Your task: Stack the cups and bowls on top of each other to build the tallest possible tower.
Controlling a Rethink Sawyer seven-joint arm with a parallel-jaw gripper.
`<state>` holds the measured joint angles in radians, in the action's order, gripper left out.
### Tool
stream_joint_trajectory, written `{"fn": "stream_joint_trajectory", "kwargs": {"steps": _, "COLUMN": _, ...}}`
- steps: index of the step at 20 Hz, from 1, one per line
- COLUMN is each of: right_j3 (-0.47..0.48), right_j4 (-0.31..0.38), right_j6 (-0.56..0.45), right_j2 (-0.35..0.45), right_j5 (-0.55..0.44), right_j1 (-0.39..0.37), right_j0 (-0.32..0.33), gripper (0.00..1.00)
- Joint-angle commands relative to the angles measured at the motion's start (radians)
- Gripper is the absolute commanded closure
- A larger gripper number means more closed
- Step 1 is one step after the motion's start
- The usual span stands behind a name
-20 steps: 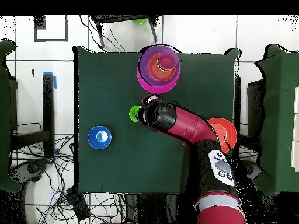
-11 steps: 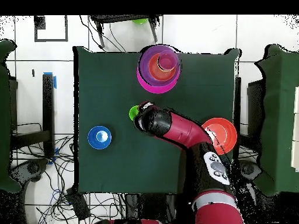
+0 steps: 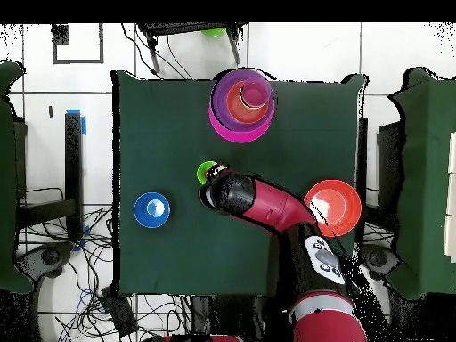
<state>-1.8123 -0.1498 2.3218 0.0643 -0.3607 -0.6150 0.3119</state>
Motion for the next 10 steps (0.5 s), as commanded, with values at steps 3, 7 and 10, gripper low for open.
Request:
{"fn": "stream_joint_trajectory", "kwargs": {"steps": 3, "right_j3": -0.037, "right_j4": 0.053, "right_j6": 0.047, "right_j2": 0.083, "right_j5": 0.104, "right_j1": 0.063, "right_j0": -0.017, "gripper": 0.0}}
{"fn": "stream_joint_trajectory", "kwargs": {"steps": 7, "right_j3": -0.035, "right_j4": 0.052, "right_j6": 0.049, "right_j2": 0.083, "right_j5": 0.121, "right_j1": 0.074, "right_j0": -0.019, "gripper": 0.0}}
{"fn": "stream_joint_trajectory", "kwargs": {"steps": 10, "right_j3": -0.029, "right_j4": 0.051, "right_j6": 0.042, "right_j2": 0.092, "right_j5": 0.127, "right_j1": 0.086, "right_j0": -0.012, "gripper": 0.0}}
